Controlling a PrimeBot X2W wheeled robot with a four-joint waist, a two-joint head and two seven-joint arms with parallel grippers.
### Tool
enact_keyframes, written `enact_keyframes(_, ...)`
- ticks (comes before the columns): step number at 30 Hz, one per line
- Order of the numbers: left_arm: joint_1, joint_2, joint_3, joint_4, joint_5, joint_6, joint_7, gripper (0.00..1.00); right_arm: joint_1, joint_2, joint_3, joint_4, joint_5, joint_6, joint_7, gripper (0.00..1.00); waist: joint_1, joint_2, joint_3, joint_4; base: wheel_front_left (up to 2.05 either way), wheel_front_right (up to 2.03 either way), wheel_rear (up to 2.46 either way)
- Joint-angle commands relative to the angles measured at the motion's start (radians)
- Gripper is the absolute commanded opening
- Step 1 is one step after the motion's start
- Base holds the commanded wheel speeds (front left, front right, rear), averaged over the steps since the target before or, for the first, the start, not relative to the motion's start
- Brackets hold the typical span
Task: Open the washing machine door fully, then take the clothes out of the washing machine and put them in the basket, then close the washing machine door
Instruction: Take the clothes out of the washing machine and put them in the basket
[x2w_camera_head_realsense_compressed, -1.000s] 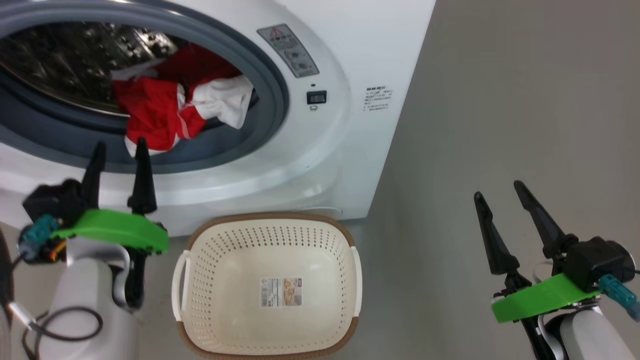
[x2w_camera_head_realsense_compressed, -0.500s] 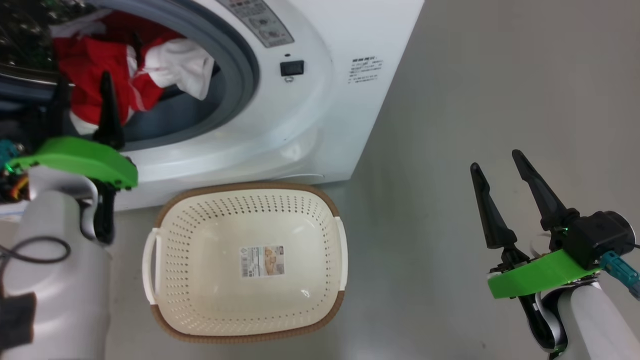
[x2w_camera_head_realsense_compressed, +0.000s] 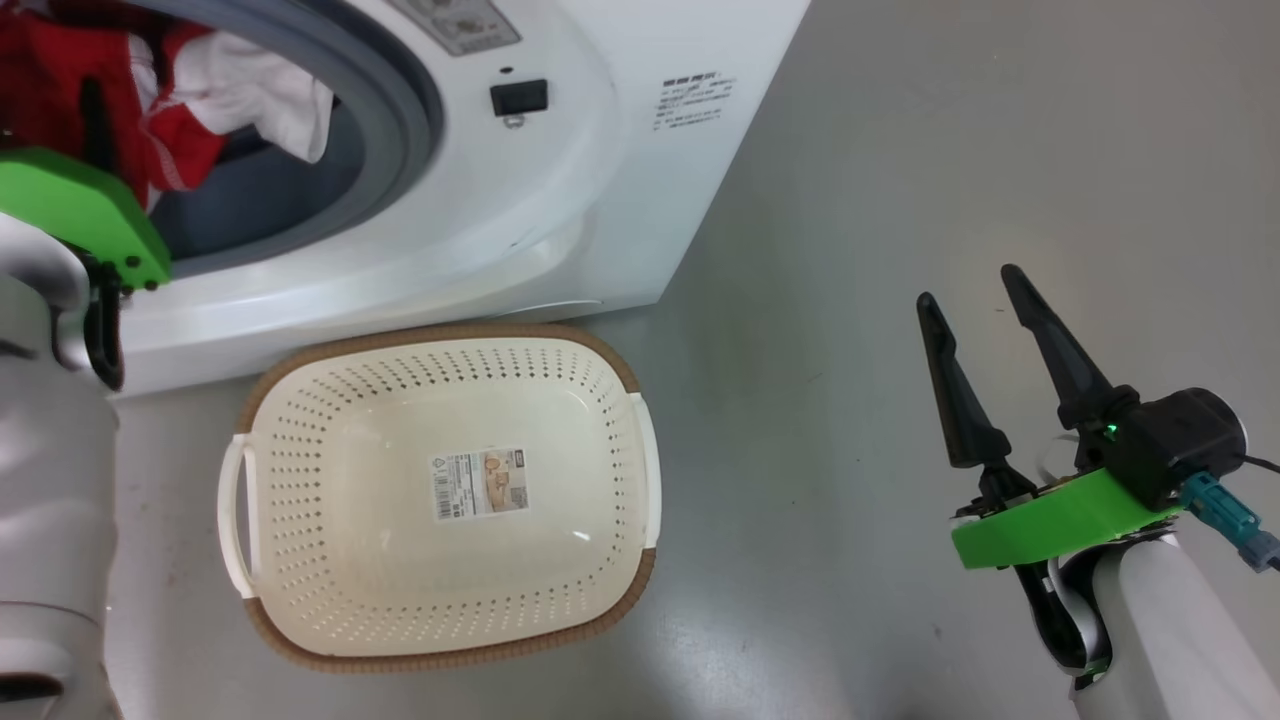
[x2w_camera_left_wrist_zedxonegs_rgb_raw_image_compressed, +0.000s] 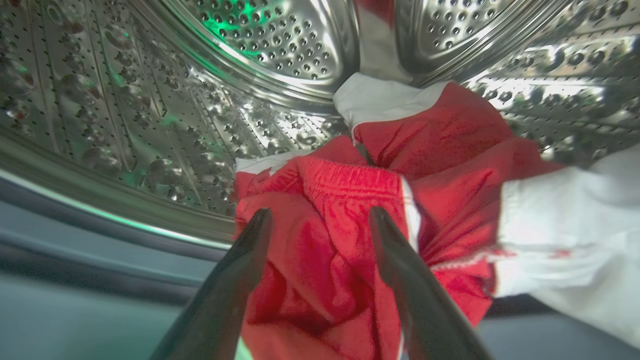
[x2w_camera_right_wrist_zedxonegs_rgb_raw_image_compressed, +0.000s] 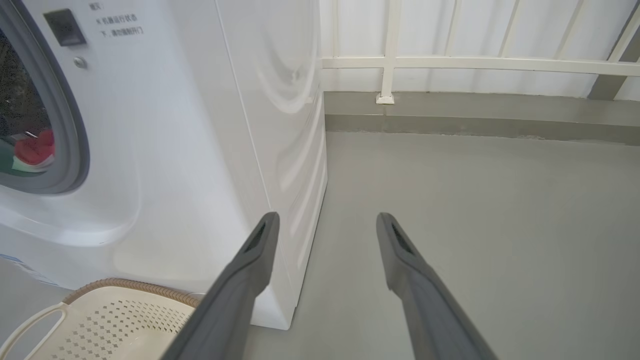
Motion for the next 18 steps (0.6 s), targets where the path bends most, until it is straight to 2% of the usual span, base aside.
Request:
enact_keyframes(1,-0.019,0.063,-0.003,0.009,0.022,0.018,0.012,1.00,-0.009,0.001,0.030,-0.012,0.000,0.005,-0.006,1.00,0.0000,0.0000,0.009,-0.009,0.00,0.00,0.00)
enact_keyframes(10,-0.036,0.101,-0.042,0.094,0.045,0.043,0.096,1.00,-0.017,0.012,0.043,0.003,0.010,0.005,-0.006,1.00,0.0000,0.0000,0.015,-0.030,0.00,0.00,0.00)
enact_keyframes(11,-0.037,0.103,-0.048,0.096,0.049,0.045,0.098,0.91,-0.017,0.012,0.045,0.004,0.011,0.005,-0.006,1.00,0.0000,0.0000,0.015,-0.031,0.00,0.00,0.00)
enact_keyframes(12,-0.037,0.104,-0.051,0.098,0.050,0.046,0.100,0.40,-0.017,0.013,0.046,0.005,0.012,0.005,-0.006,1.00,0.0000,0.0000,0.015,-0.032,0.00,0.00,0.00)
enact_keyframes(13,-0.037,0.105,-0.055,0.100,0.052,0.047,0.101,0.00,-0.017,0.013,0.047,0.006,0.013,0.005,-0.006,1.00,0.0000,0.0000,0.015,-0.033,0.00,0.00,0.00)
enact_keyframes(18,-0.035,0.107,-0.068,0.107,0.051,0.044,0.097,0.00,-0.017,0.016,0.049,0.008,0.020,0.005,-0.006,1.00,0.0000,0.0000,0.013,-0.037,0.00,0.00,0.00)
